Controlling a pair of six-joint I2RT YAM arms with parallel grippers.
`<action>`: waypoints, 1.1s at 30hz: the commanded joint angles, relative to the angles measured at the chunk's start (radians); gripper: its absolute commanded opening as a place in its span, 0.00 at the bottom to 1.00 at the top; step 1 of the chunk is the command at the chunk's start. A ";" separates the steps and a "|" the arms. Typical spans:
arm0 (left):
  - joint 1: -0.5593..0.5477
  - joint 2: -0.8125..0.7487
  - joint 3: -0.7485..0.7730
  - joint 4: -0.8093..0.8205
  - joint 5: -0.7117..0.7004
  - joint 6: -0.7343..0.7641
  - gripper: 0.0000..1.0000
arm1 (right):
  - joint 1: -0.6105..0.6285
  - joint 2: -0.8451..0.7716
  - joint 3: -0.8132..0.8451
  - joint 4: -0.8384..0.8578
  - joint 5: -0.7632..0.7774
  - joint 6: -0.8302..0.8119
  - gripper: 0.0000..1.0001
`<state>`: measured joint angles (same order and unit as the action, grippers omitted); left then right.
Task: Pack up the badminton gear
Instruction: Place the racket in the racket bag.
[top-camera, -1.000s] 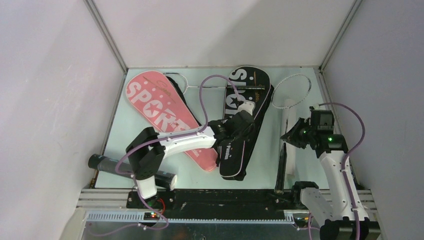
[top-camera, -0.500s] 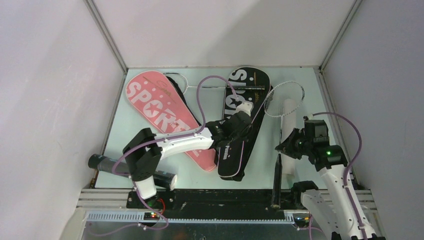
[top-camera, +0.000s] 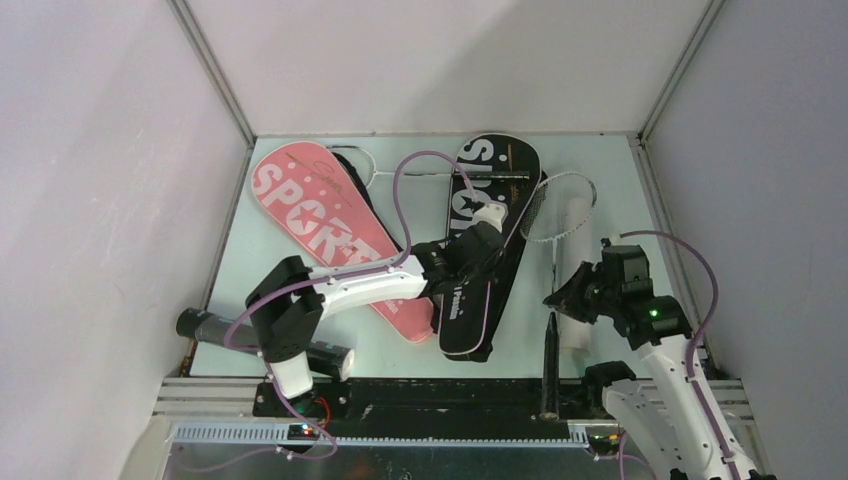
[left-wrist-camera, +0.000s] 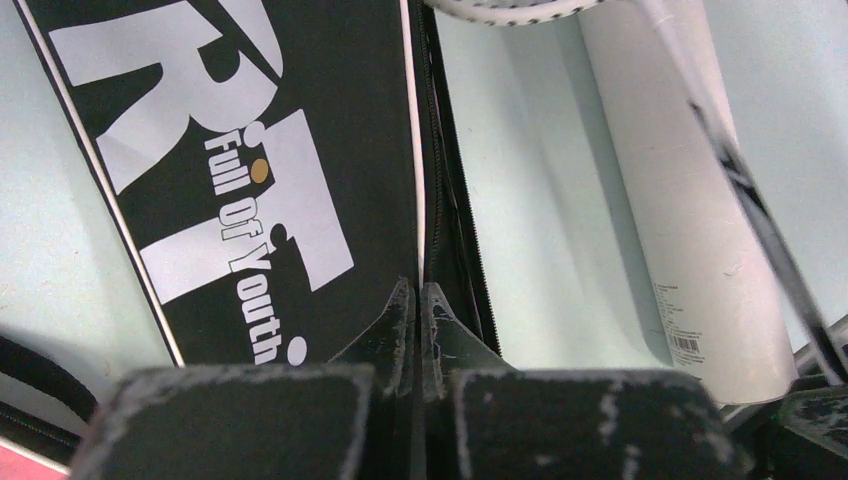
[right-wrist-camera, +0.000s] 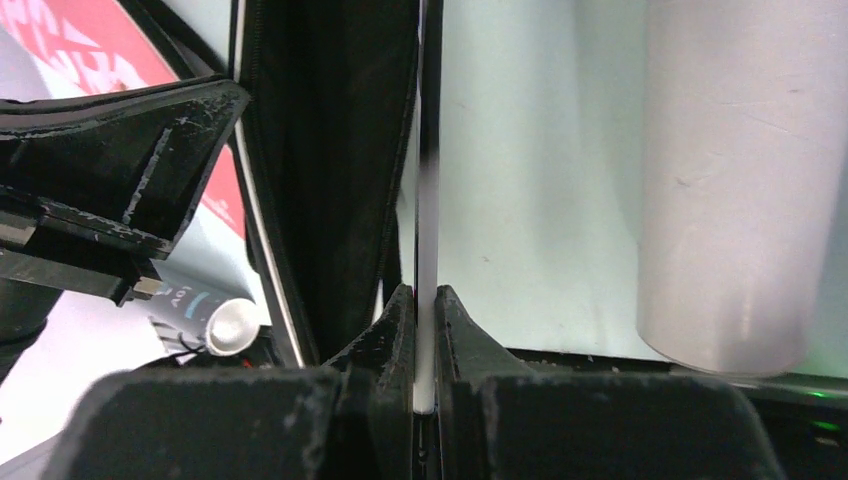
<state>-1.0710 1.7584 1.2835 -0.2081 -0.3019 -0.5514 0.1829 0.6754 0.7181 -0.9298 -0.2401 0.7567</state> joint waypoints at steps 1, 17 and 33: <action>0.000 -0.051 -0.003 0.071 0.016 -0.021 0.00 | 0.014 -0.050 -0.041 0.154 -0.104 0.065 0.00; 0.000 -0.072 -0.074 0.164 0.104 0.020 0.00 | 0.033 -0.068 -0.214 0.356 -0.407 0.058 0.00; 0.000 -0.083 -0.094 0.176 0.191 0.006 0.00 | 0.125 0.267 -0.229 0.761 -0.242 -0.077 0.00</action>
<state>-1.0683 1.7351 1.2060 -0.0807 -0.1677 -0.5388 0.2871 0.8677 0.4786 -0.4622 -0.5518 0.7429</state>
